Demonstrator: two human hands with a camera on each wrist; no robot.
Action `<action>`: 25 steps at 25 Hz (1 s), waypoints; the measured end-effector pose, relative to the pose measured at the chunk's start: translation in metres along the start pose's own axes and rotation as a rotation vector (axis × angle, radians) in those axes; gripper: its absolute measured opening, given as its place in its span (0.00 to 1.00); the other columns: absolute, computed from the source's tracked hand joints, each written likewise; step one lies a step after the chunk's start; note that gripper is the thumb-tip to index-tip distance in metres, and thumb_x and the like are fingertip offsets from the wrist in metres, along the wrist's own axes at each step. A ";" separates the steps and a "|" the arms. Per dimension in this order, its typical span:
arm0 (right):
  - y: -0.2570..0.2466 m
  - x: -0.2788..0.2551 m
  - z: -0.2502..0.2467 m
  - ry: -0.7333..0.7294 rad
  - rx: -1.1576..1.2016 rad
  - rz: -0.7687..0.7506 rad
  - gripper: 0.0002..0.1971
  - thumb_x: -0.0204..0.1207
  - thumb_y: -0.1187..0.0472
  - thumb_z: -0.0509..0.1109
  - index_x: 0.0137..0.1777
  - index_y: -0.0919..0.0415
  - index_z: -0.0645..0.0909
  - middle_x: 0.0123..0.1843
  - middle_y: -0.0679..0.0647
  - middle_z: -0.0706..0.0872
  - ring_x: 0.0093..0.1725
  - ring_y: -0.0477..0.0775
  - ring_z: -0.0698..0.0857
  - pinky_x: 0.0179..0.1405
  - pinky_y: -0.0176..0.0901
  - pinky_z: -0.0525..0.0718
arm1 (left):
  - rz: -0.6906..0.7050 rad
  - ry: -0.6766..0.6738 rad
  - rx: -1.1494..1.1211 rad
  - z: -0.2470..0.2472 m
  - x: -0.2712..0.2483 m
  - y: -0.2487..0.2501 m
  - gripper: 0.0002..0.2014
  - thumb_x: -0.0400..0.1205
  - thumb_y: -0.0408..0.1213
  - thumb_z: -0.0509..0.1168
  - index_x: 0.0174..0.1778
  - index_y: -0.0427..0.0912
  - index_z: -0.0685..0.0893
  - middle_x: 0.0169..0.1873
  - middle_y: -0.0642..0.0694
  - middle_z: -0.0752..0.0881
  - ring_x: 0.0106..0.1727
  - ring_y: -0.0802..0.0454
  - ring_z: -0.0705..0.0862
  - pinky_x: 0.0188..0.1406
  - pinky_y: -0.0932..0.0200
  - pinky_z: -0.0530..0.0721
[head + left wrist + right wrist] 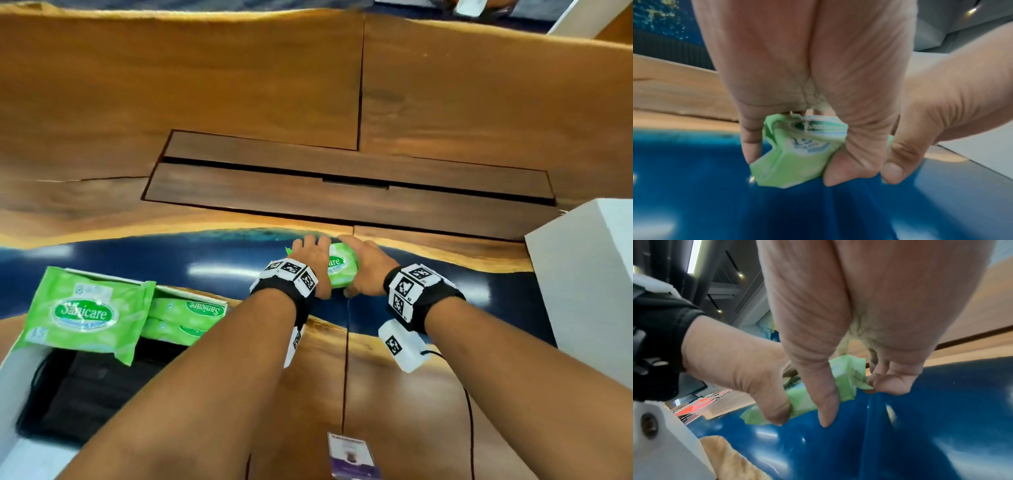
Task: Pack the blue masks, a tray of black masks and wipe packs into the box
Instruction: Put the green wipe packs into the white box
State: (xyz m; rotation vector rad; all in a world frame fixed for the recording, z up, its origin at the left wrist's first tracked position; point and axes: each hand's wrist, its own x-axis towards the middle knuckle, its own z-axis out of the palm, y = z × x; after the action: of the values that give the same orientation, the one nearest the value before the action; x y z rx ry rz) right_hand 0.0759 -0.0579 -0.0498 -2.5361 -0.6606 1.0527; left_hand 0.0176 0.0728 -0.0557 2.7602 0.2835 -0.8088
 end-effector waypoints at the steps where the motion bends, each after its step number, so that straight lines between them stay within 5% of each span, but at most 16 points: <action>1: -0.002 -0.007 -0.003 0.010 -0.006 0.002 0.53 0.57 0.64 0.86 0.80 0.50 0.60 0.69 0.60 0.68 0.65 0.63 0.78 0.59 0.40 0.76 | 0.027 0.011 0.003 -0.007 -0.004 0.001 0.42 0.65 0.40 0.80 0.71 0.39 0.65 0.65 0.40 0.70 0.67 0.39 0.70 0.55 0.53 0.72; 5: -0.034 -0.044 -0.022 0.105 -0.119 -0.037 0.47 0.56 0.57 0.87 0.73 0.54 0.64 0.71 0.58 0.65 0.59 0.61 0.80 0.58 0.52 0.84 | 0.107 0.093 0.015 -0.043 -0.043 -0.003 0.39 0.63 0.39 0.81 0.67 0.41 0.68 0.61 0.41 0.73 0.63 0.40 0.73 0.46 0.52 0.72; 7: -0.057 -0.062 -0.028 0.159 -0.185 -0.097 0.44 0.55 0.52 0.86 0.69 0.57 0.67 0.74 0.57 0.63 0.64 0.63 0.77 0.58 0.55 0.83 | 0.121 0.122 0.046 -0.063 -0.071 -0.012 0.38 0.63 0.39 0.81 0.65 0.41 0.69 0.61 0.40 0.73 0.62 0.40 0.74 0.48 0.50 0.75; 12: -0.124 -0.094 -0.014 0.208 -0.250 -0.234 0.32 0.54 0.43 0.82 0.53 0.52 0.69 0.53 0.52 0.78 0.55 0.59 0.78 0.52 0.54 0.82 | 0.134 0.156 0.069 -0.092 -0.145 -0.066 0.39 0.66 0.36 0.80 0.70 0.41 0.69 0.60 0.39 0.74 0.62 0.39 0.74 0.55 0.49 0.76; 18: -0.187 -0.110 0.038 0.192 -0.255 -0.323 0.34 0.52 0.37 0.77 0.57 0.50 0.73 0.51 0.49 0.82 0.50 0.56 0.81 0.47 0.50 0.85 | 0.080 0.120 0.044 -0.084 -0.208 -0.131 0.41 0.64 0.34 0.81 0.72 0.47 0.70 0.61 0.45 0.76 0.58 0.47 0.74 0.48 0.54 0.76; 22: -0.203 -0.111 0.068 0.217 -0.252 -0.300 0.36 0.52 0.34 0.76 0.58 0.49 0.72 0.53 0.48 0.80 0.53 0.55 0.80 0.51 0.55 0.84 | 0.062 0.169 0.021 -0.062 -0.221 -0.161 0.45 0.63 0.34 0.81 0.75 0.49 0.68 0.65 0.48 0.73 0.68 0.46 0.72 0.61 0.43 0.81; 25: -0.201 -0.112 0.086 0.232 -0.260 -0.254 0.35 0.58 0.38 0.79 0.61 0.52 0.71 0.55 0.49 0.78 0.55 0.54 0.78 0.53 0.54 0.82 | 0.076 0.184 0.034 -0.042 -0.218 -0.170 0.47 0.67 0.37 0.79 0.80 0.49 0.63 0.72 0.49 0.71 0.74 0.47 0.70 0.68 0.44 0.78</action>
State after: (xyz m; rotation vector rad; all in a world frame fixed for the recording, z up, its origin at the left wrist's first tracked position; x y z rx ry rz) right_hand -0.1156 0.0623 0.0471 -2.6403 -1.0763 0.6100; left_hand -0.1848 0.2218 0.0674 2.8620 0.1995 -0.5467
